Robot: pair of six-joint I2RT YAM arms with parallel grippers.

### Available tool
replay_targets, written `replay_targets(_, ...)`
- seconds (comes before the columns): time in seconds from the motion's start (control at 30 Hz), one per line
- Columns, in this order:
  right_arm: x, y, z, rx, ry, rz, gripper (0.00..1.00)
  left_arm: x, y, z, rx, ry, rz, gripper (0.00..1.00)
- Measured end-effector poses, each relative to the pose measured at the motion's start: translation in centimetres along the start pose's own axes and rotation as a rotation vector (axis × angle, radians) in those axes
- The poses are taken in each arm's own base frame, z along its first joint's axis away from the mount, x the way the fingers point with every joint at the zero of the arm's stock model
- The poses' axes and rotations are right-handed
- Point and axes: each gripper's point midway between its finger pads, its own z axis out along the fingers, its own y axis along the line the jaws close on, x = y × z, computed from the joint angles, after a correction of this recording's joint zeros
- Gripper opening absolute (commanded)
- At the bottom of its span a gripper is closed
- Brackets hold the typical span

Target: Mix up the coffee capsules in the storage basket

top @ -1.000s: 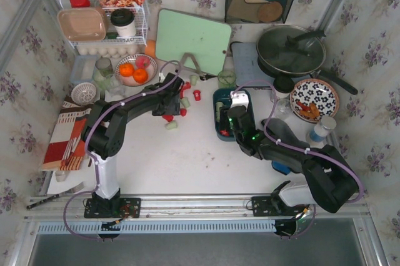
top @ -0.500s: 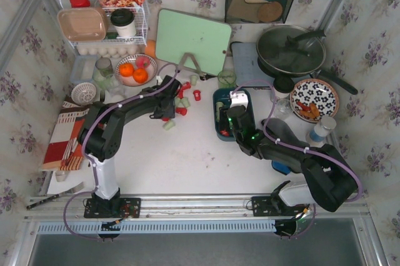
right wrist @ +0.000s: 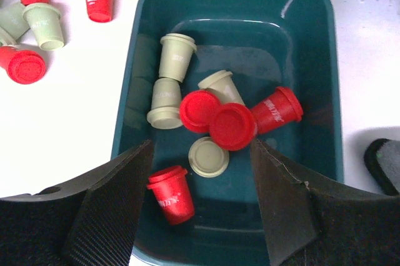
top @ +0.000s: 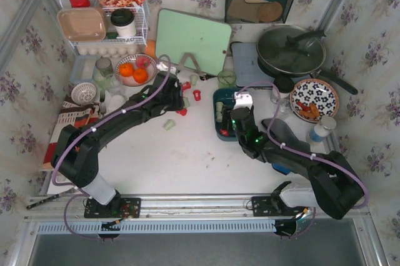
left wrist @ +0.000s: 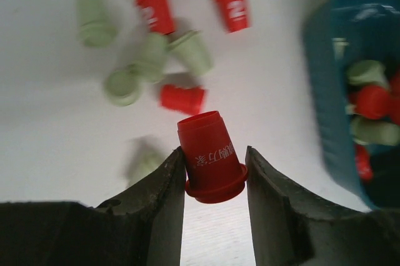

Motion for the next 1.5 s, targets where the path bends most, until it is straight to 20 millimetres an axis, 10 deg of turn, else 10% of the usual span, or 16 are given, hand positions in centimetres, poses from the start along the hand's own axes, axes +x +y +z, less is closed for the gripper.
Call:
replay_targets(0.4,-2.9,-3.9,-4.2,0.080,-0.231,0.146,0.70,-0.3,-15.2,2.8,0.343,-0.032,0.157,0.43)
replay_targets(0.6,-4.3,-4.5,-5.2,0.082,-0.307,0.198,0.70,0.7,-18.3,4.8,0.370,-0.005,0.190,0.52)
replay_targets(1.07,-4.2,-3.6,-4.6,0.055,-0.286,0.194,0.70,1.2,-16.3,2.6,0.328,-0.039,0.216,0.59)
replay_targets(1.5,-3.5,-2.6,-3.6,0.030,-0.240,0.167,0.70,1.2,-5.8,-2.1,-0.023,-0.117,0.232,0.60)
